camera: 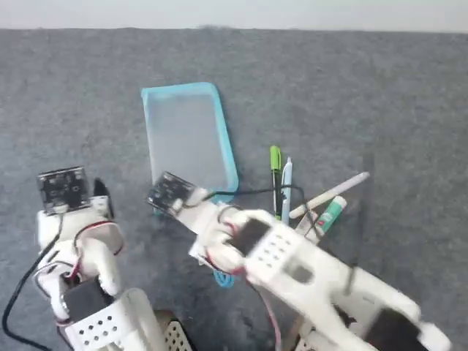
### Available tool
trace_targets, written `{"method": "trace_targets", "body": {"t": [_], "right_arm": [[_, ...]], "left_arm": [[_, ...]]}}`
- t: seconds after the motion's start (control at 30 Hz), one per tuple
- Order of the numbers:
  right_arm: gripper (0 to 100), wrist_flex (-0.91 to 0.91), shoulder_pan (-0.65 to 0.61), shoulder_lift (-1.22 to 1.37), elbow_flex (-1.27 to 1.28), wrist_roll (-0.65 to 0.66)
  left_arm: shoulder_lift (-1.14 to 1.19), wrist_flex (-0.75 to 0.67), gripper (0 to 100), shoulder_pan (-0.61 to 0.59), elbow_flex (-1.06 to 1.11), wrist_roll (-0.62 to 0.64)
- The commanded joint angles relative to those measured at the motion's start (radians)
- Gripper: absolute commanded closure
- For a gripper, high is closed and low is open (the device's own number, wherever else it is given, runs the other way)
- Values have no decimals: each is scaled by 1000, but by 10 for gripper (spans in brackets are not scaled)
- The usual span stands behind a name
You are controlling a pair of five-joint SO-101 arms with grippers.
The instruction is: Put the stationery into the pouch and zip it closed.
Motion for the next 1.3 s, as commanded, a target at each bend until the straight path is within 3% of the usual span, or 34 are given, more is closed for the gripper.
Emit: {"method": "trace_targets", "body": {"t": [0.0, 0.6, 0.77, 0.83, 1.03, 1.27], "right_arm": [[818, 12, 4, 151, -155, 21], [824, 12, 13, 539, -423, 12], [998, 13, 13, 567, -433, 12], [974, 50, 27, 559, -434, 15], [992, 234, 150, 407, -465, 11], [992, 317, 248, -122, -279, 20]], "left_arm": [[-8, -55, 825, -64, -5, -23], [-15, -51, 826, -46, 5, -26], [-15, -49, 827, 2, 18, -23], [-15, -49, 827, 6, 18, -25], [-15, -49, 825, 14, 28, -25], [-8, 44, 794, 187, 33, -94]]}}
